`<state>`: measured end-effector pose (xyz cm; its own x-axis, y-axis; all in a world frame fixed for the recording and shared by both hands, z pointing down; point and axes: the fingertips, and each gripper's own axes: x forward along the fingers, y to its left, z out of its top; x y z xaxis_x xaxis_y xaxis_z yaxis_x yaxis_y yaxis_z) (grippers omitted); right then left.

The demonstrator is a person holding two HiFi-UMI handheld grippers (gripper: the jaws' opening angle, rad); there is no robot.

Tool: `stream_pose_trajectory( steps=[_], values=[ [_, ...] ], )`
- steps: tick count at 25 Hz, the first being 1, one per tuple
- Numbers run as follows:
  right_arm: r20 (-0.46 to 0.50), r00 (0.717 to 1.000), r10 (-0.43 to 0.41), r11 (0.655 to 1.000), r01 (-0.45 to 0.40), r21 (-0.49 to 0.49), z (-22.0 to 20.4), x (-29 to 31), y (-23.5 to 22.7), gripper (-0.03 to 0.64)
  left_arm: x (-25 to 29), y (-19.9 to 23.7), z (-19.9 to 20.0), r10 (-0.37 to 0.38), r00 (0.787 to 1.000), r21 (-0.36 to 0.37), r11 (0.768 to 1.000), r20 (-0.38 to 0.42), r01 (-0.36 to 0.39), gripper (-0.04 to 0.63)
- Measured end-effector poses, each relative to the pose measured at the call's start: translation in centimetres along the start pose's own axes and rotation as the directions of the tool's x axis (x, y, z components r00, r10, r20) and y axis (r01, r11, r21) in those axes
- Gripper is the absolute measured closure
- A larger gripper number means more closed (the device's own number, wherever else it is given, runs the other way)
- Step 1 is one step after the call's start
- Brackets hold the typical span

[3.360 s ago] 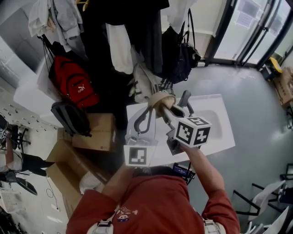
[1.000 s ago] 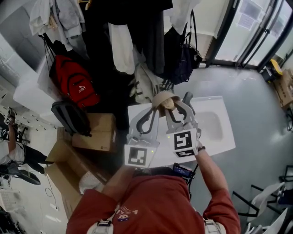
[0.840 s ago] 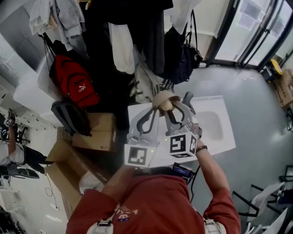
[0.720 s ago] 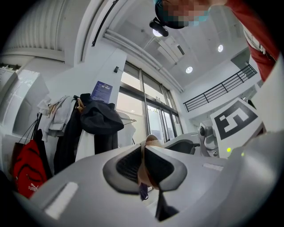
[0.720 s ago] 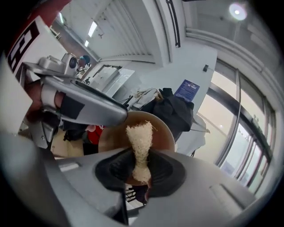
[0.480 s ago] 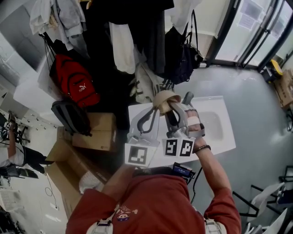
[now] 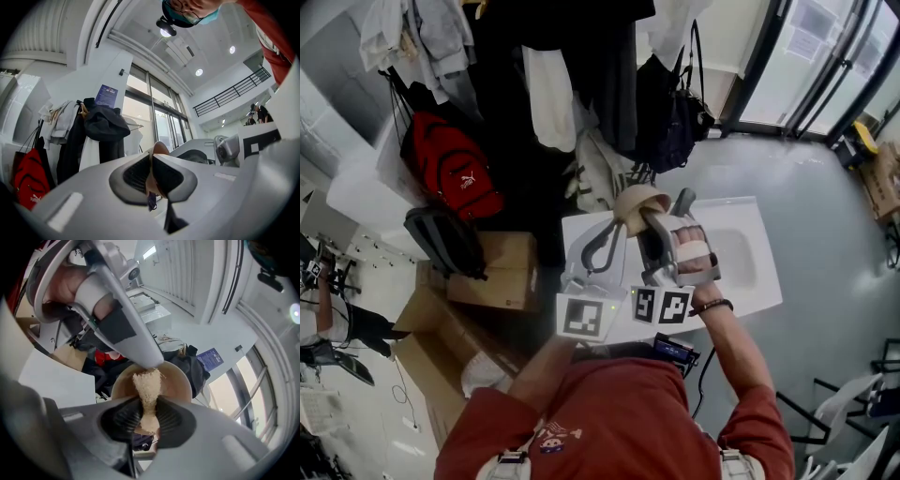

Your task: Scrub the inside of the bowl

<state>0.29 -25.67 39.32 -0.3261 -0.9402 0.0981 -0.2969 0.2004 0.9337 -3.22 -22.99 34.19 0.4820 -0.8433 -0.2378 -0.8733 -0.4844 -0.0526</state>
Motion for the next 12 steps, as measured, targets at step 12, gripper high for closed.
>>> stream_pose_trajectory(
  steps=[12],
  values=[
    [0.074, 0.997, -0.022, 0.989, 0.011, 0.149, 0.1, -1.5, 0.3, 0.540, -0.2, 2.2, -2.1, 0.094, 0.994, -0.024, 0.995, -0.053, -0.096, 0.583]
  ],
)
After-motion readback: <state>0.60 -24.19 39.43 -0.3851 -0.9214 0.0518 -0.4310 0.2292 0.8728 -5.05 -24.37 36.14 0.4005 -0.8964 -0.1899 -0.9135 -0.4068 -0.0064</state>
